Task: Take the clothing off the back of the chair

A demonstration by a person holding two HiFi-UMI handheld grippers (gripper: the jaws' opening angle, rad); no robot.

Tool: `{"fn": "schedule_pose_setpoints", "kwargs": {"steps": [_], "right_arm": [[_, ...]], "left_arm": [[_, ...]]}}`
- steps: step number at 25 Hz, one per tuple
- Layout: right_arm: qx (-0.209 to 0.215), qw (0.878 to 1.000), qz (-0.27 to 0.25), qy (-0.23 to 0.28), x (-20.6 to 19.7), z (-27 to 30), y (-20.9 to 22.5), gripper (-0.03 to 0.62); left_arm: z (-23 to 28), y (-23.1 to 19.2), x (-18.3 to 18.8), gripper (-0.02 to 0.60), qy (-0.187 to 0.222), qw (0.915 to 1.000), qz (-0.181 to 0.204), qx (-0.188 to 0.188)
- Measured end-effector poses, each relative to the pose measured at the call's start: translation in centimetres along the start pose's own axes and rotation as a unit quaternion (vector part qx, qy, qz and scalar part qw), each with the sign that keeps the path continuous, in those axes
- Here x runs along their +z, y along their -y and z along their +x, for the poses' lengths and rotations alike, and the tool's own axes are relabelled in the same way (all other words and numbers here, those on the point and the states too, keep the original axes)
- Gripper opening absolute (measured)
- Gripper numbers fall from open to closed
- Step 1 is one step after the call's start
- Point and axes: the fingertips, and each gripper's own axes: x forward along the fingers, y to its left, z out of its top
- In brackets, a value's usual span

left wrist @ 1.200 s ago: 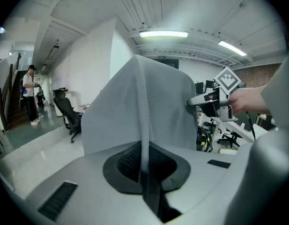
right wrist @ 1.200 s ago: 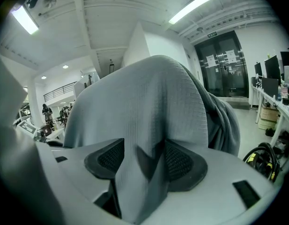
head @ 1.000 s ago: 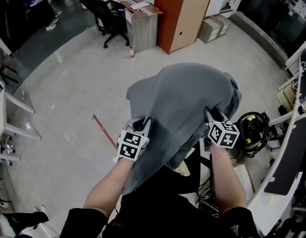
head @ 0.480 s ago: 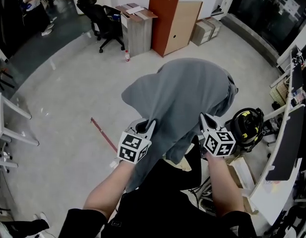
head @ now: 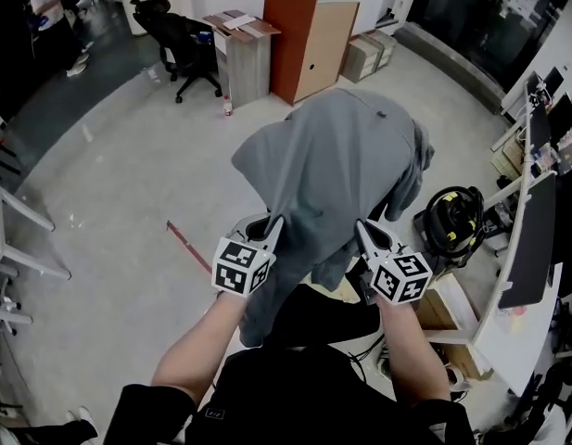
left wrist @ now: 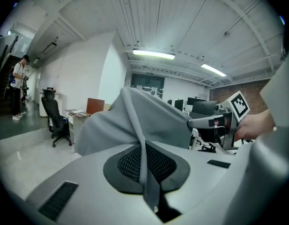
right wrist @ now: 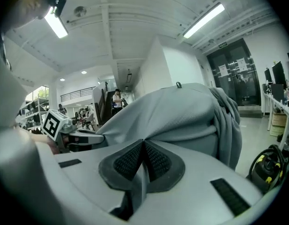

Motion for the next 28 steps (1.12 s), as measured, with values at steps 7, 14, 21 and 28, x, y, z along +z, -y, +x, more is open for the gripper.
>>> {"fn": "schedule_pose_setpoints", "kwargs": {"steps": [7, 14, 21, 28], "right_arm": [[0.038, 0.999, 0.022, 0.026, -0.8, -5.1, -4.4, 0.018], [0.057, 0.997, 0.018, 0.046, -1.2, -13.3, -6.6, 0.018], [0.065, 0.996, 0.023, 0.060, -2.0, -19.4, -7.3, 0.018], [0.080, 0.994, -0.012, 0.067, -1.3, -20.6, -9.6, 0.018]], "left_arm": [[-3.9, 5.2, 0.3, 0.006, 0.009, 1.0000, 0.003, 0.001], [-7.8, 12.5, -0.6, 0.006, 0.012, 0.9999, -0.001, -0.011], [-10.6, 16.9, -0.2, 0.006, 0.022, 0.9997, -0.002, -0.004], [-11.5, 21.3, 3.3, 0.006, 0.057, 0.9966, 0.026, -0.053]]}}
